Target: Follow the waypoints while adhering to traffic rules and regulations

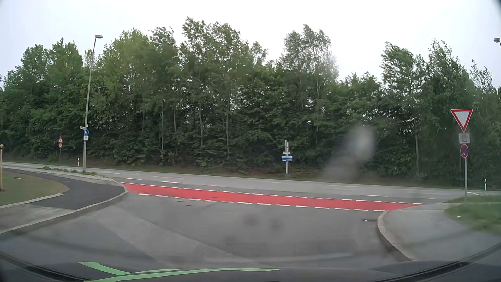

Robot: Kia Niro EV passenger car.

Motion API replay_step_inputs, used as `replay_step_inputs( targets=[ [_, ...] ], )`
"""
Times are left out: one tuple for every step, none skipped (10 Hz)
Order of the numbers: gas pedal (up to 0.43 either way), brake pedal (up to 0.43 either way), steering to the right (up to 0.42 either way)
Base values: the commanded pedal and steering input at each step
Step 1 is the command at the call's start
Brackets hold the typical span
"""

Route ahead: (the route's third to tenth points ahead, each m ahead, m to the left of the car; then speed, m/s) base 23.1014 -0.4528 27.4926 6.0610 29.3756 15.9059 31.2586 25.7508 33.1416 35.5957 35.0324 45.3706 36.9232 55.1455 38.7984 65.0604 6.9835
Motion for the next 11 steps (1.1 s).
replay_step_inputs(
  targets=[
    [0.000,0.189,0.099],
    [0.000,0.201,0.102],
    [0.000,0.201,0.106],
    [0.000,0.201,0.109],
    [0.000,0.201,0.111],
    [0.000,0.201,0.115],
    [0.000,0.201,0.122],
    [0.000,0.201,0.122],
    [0.000,0.201,0.122],
    [0.000,0.207,0.122],
    [0.000,0.213,0.121]
  ],
)
